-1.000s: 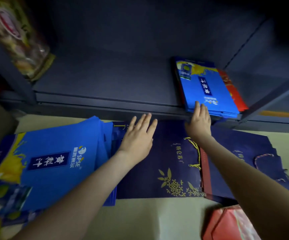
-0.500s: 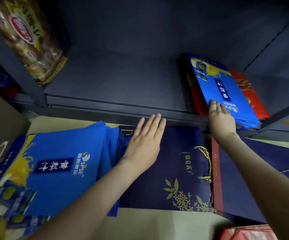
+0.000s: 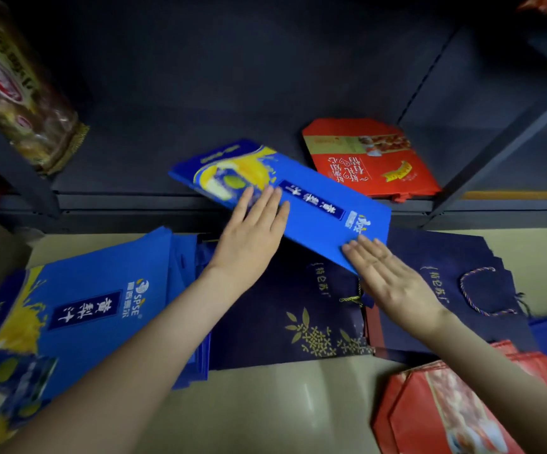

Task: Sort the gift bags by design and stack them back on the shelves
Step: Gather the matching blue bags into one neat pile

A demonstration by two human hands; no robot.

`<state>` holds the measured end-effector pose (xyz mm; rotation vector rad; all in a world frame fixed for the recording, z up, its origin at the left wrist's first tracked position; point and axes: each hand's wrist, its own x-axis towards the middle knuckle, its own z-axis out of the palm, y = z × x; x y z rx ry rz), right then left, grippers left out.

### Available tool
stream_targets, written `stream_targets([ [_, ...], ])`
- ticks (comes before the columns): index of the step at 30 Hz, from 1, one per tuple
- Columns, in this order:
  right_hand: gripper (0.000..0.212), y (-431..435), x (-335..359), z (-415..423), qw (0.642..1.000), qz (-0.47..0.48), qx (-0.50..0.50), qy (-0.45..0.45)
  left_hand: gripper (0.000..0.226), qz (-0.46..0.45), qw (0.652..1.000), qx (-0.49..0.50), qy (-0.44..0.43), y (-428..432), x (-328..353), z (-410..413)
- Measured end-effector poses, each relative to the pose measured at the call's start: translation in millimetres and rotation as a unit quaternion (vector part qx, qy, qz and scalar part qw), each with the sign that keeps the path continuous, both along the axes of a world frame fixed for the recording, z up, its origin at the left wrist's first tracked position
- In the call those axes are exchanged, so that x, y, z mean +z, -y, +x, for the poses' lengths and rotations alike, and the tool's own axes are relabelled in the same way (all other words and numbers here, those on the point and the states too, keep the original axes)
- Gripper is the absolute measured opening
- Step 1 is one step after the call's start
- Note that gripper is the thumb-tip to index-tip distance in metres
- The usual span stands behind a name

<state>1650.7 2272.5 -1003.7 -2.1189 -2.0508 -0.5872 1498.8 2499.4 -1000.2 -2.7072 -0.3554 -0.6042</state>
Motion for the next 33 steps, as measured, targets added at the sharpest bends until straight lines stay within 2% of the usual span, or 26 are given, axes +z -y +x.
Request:
stream_targets([
  [5, 0.047, 18.4, -9.3, -22.7, 0.996, -0.092, -0.002, -0.012, 0.050, -0.043, 0.995, -0.074, -0.042, 13.1, -31.7, -27.9],
  [10, 0.075, 7.2, -24.1, -65.7, 0.965, -0.193, -0.132, -0.117, 0.048, -0.031, 0.991, -0.102, -0.075, 39.3, -42.7, -41.5],
  [12, 0.069, -7.9, -22.5, -77.5, 0.951, -0.198, -0.162, -0.172, 0.045, -0.044, 0.990, -0.111, -0.069, 50.7, -40.8, -43.0],
  [14, 0.067, -18.1, -21.5, -80.3, 0.943, -0.203, -0.192, -0.180, 0.039, -0.044, 0.991, -0.118, -0.050, 54.5, -37.3, -44.0],
  [18, 0.088, -23.4, -16.0, -83.4, 0.964, -0.127, -0.214, -0.094, 0.033, -0.053, 0.992, -0.116, -0.002, 50.7, -24.7, -52.8],
  [19, 0.087, -24.3, -17.4, -86.1, 0.967, -0.108, -0.211, -0.087, 0.034, -0.055, 0.991, -0.117, 0.019, 50.3, -20.9, -55.6],
  [22, 0.061, -31.4, -12.4, -98.8, 0.978, -0.037, -0.176, -0.102, 0.036, -0.047, 0.987, -0.124, 0.088, 49.0, -10.5, -64.9],
  [24, 0.059, -34.4, -11.3, -99.4, 0.981, -0.034, -0.156, -0.113, 0.034, -0.038, 0.984, -0.126, 0.117, 46.8, -6.0, -71.1],
  [26, 0.065, -35.9, -7.3, -95.7, 0.976, -0.077, -0.112, -0.171, 0.033, -0.035, 0.983, -0.125, 0.130, 45.3, -6.7, -77.3],
  [28, 0.074, -39.6, 3.3, -94.8, 0.949, -0.158, -0.082, -0.262, 0.032, -0.038, 0.983, -0.126, 0.131, 43.9, -10.0, -83.7],
  [29, 0.072, -41.4, 4.9, -94.7, 0.936, -0.191, -0.070, -0.286, 0.032, -0.040, 0.982, -0.127, 0.132, 42.6, -12.2, -86.8],
  [31, 0.066, -42.3, 4.7, -95.1, 0.938, -0.203, -0.055, -0.275, 0.034, -0.050, 0.981, -0.126, 0.136, 40.5, -14.4, -92.0],
  [33, 0.085, -43.8, 2.0, -98.1, 0.967, -0.142, -0.062, -0.201, 0.038, -0.060, 0.979, -0.124, 0.149, 38.5, -11.8, -93.6],
])
